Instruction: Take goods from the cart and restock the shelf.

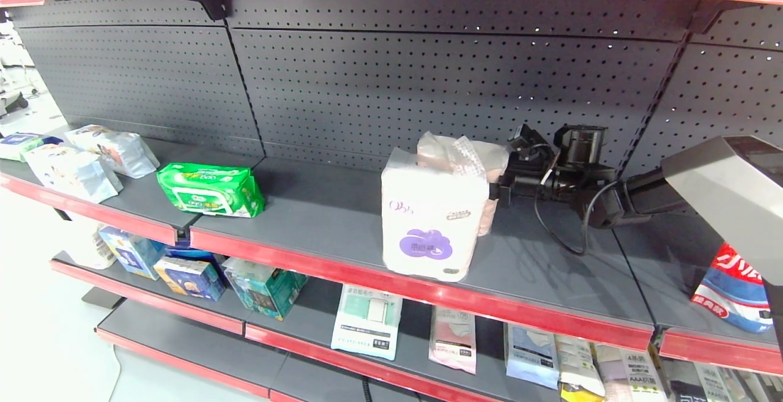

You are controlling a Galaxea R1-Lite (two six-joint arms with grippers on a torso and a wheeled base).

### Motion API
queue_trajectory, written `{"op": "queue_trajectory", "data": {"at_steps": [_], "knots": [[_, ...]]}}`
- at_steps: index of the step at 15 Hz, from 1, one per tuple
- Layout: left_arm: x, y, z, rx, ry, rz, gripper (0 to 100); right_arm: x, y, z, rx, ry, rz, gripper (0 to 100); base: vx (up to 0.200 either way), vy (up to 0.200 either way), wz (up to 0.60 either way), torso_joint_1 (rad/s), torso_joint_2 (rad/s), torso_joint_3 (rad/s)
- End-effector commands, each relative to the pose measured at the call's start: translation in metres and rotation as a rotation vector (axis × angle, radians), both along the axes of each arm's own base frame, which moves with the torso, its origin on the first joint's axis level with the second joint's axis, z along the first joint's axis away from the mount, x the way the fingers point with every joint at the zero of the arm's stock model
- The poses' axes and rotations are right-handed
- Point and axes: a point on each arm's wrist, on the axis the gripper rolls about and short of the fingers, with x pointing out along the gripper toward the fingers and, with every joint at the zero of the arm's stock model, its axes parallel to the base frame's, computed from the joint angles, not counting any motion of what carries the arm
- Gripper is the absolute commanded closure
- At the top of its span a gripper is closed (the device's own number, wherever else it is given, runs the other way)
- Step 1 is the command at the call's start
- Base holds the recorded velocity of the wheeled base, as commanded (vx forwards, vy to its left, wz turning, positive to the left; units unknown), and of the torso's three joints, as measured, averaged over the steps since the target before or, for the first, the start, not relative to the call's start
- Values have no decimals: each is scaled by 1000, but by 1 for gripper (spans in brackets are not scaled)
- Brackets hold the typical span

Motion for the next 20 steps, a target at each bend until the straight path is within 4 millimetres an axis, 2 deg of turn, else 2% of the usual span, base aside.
{"op": "queue_trajectory", "data": {"at_steps": [1,13,14,20], "knots": [[0,0,0,0,0,1,0,0,-6,2,-3,-5,-16,100,0,0,0,0,0,0],[0,0,0,0,0,1,0,-2,-5,6,-1,-5,-15,100,0,0,0,0,0,0],[0,0,0,0,0,1,0,-2,-5,7,-1,-9,-13,0,0,0,0,0,0,0],[0,0,0,0,0,1,0,-12,-9,19,2,-11,-20,0,0,0,0,0,0,0]]}}
